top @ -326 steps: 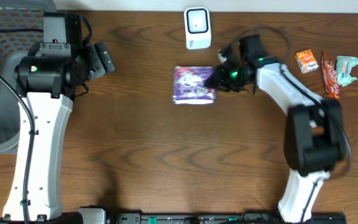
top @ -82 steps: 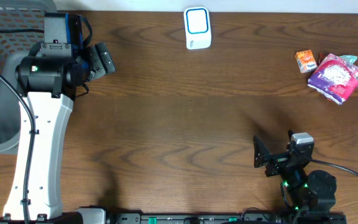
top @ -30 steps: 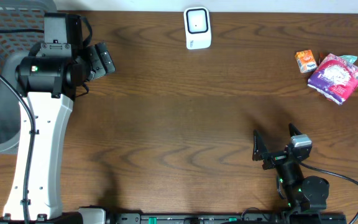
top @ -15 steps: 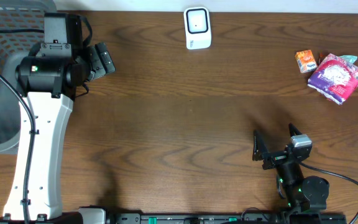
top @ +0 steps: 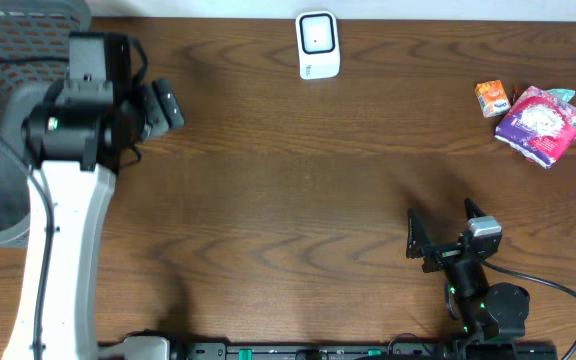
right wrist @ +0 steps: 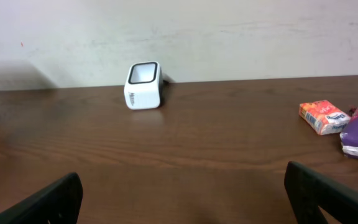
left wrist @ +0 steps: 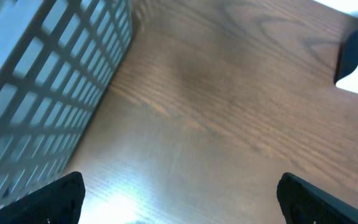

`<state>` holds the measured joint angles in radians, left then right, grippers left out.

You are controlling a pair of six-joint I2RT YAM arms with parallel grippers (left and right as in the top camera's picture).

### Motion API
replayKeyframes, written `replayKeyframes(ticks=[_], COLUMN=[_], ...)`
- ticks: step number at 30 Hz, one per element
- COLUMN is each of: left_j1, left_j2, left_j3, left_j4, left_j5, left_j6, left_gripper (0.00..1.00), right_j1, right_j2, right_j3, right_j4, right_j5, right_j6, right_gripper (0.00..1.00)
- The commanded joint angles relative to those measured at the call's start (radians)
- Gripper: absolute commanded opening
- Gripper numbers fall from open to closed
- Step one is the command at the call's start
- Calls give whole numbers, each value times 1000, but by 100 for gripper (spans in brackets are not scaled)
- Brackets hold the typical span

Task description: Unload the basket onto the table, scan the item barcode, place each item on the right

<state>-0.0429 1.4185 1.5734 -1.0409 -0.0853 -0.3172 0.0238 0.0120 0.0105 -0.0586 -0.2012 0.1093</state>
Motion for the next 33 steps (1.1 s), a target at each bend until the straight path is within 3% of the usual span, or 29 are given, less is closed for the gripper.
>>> replayKeyframes(ticks=[1,12,17,25,33], left_j1=[1,1,1,1,1], left_j2=[-109,-557,-878,-1194,-1308], left_j3=[-108,-724,-1044,-1221,-1305], left_j4=[36,443,613,621,725], left_j5=[-13,31,97,97,97], left_j6=[35,194,324,324,363], left_gripper=[98,98,98,98,98], right_j1=[-5,-5,-5,-5,-5], right_j2=[-7,-7,-7,-7,-7], right_j3=[-5,-5,-5,-5,-5], right_j4=[-1,-1,-1,-1,-1], right_j5=[12,12,12,12,12], right_j6=[-13,-13,-13,-13,-13], right_gripper=[99,99,99,99,99])
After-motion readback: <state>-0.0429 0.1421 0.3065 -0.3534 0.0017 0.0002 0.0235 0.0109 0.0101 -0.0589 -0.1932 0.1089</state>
